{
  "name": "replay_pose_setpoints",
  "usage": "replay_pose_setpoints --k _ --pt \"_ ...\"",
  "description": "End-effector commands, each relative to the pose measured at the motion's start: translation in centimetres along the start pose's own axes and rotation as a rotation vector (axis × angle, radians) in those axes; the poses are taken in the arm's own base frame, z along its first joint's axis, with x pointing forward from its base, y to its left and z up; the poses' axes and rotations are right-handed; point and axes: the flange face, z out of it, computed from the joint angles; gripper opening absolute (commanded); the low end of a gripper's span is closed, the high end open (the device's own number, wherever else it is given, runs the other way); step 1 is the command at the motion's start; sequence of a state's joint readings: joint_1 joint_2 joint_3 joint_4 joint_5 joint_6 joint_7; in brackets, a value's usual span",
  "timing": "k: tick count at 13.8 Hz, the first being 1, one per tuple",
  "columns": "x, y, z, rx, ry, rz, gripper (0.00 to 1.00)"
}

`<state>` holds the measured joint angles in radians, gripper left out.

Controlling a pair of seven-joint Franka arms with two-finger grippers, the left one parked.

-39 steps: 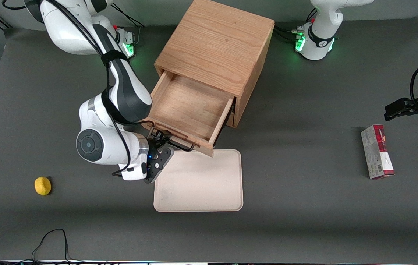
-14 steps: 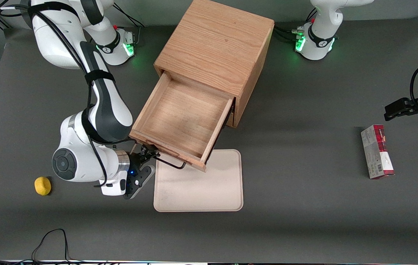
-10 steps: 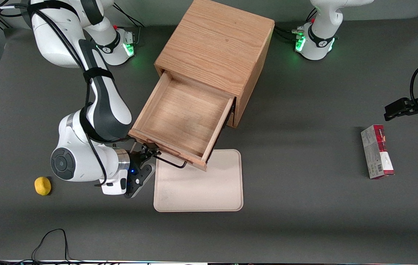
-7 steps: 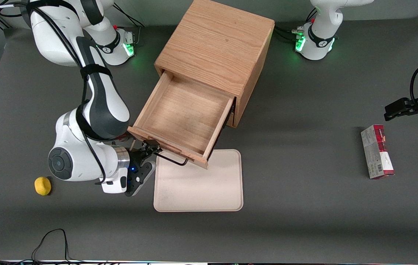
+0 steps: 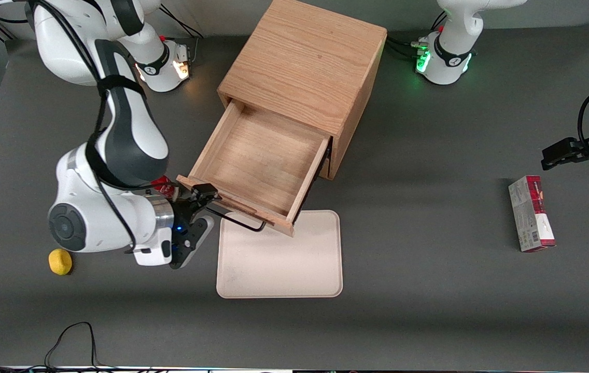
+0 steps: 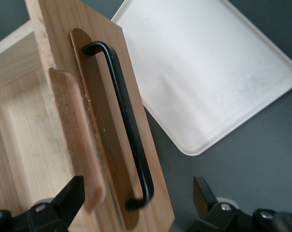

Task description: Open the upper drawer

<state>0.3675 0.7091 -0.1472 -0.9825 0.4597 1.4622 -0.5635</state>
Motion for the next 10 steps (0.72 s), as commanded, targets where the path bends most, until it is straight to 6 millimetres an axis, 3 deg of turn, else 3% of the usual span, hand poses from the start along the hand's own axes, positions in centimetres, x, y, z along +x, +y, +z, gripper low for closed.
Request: replay_pose_setpoints --k 1,7,10 --pt "-2.8 -1.2 -6.1 -0.041 0.033 -0.020 1.00" --pt "-10.3 -3.4 -11.7 -0.220 -0.086 0.044 1.00" --pt "-15.3 -3.8 -12.6 -0.233 -0.070 0.135 1.00"
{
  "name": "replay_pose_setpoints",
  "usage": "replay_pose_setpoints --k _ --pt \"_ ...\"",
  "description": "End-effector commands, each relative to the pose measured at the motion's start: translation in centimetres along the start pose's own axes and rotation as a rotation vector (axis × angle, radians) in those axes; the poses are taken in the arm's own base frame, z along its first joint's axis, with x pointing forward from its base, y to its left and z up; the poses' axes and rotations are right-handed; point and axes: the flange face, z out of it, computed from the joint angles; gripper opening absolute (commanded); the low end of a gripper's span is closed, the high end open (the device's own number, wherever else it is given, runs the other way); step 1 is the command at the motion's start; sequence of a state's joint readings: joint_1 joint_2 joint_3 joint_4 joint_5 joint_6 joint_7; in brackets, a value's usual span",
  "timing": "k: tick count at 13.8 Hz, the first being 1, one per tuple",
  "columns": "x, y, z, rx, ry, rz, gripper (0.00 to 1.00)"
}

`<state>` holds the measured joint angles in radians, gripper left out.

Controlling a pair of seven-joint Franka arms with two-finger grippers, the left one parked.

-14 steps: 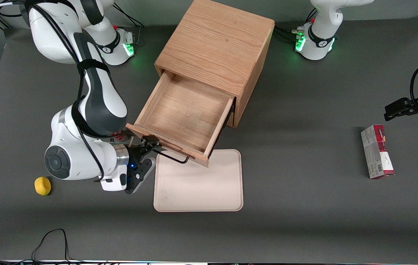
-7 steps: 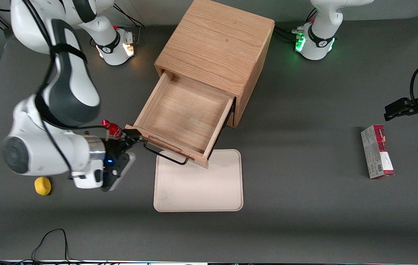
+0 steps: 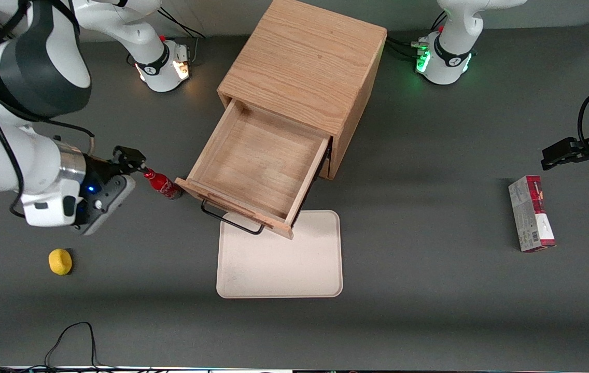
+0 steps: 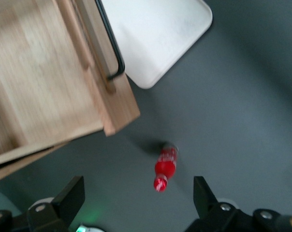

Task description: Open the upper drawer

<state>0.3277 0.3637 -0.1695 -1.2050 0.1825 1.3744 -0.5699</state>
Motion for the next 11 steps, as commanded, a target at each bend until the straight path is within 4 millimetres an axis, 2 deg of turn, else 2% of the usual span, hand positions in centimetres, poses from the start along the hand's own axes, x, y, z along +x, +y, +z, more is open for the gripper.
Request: replay_pose_setpoints --k 1,5,8,11 --pt "-5.9 -1.1 -0.9 -0.024 0.022 0.124 1.00" --pt "-11.4 -2.9 -1.5 -0.060 0.084 0.373 1.00" --pt "-12.2 -2.9 -1.6 -0.065 0.080 0.499 1.00" --pt "-13.0 -2.2 -1.5 -0.093 0.061 0.521 1.00"
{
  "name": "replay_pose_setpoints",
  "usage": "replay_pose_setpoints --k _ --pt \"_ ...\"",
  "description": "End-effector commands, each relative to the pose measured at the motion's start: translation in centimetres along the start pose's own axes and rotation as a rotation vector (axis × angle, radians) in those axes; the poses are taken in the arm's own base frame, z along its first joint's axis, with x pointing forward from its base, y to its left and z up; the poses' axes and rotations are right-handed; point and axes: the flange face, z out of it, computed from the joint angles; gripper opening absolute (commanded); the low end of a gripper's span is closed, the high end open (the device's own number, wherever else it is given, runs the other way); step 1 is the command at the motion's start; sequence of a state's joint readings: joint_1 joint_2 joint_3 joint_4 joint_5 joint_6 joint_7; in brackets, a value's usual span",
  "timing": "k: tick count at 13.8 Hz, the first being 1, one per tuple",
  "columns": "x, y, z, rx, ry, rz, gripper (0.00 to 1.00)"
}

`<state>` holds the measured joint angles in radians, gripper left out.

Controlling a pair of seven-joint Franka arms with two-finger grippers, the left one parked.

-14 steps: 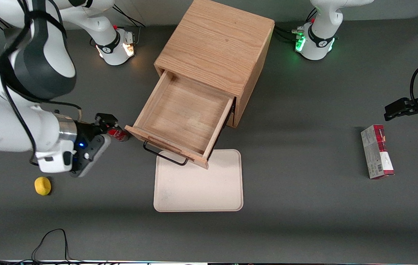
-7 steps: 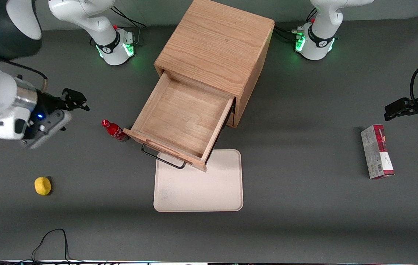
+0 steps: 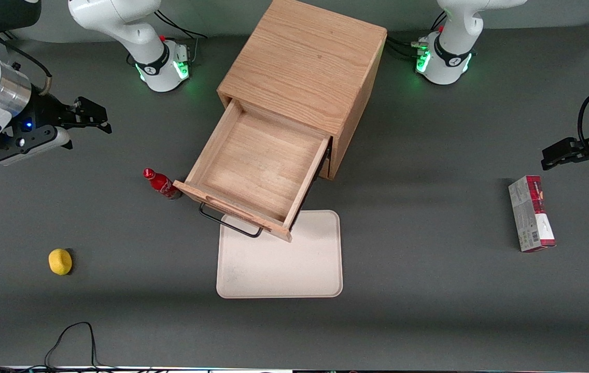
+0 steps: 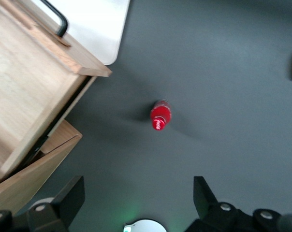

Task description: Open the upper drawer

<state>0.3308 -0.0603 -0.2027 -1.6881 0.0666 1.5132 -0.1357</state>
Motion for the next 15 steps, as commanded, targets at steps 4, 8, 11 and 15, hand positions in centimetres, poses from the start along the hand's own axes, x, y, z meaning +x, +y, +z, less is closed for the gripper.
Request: replay_pose_setpoints --k 4,8,11,15 --pt "-0.4 0.9 -0.1 -0.087 0.020 0.082 1.00" --pt "-0.3 3.0 -0.1 -0.079 0.026 0.161 1.00" --pt "-0.1 3.2 -0.8 -0.083 0.037 0.149 1.00" --pt "-0.4 3.8 -1.2 -0.061 0.036 0.067 1.00"
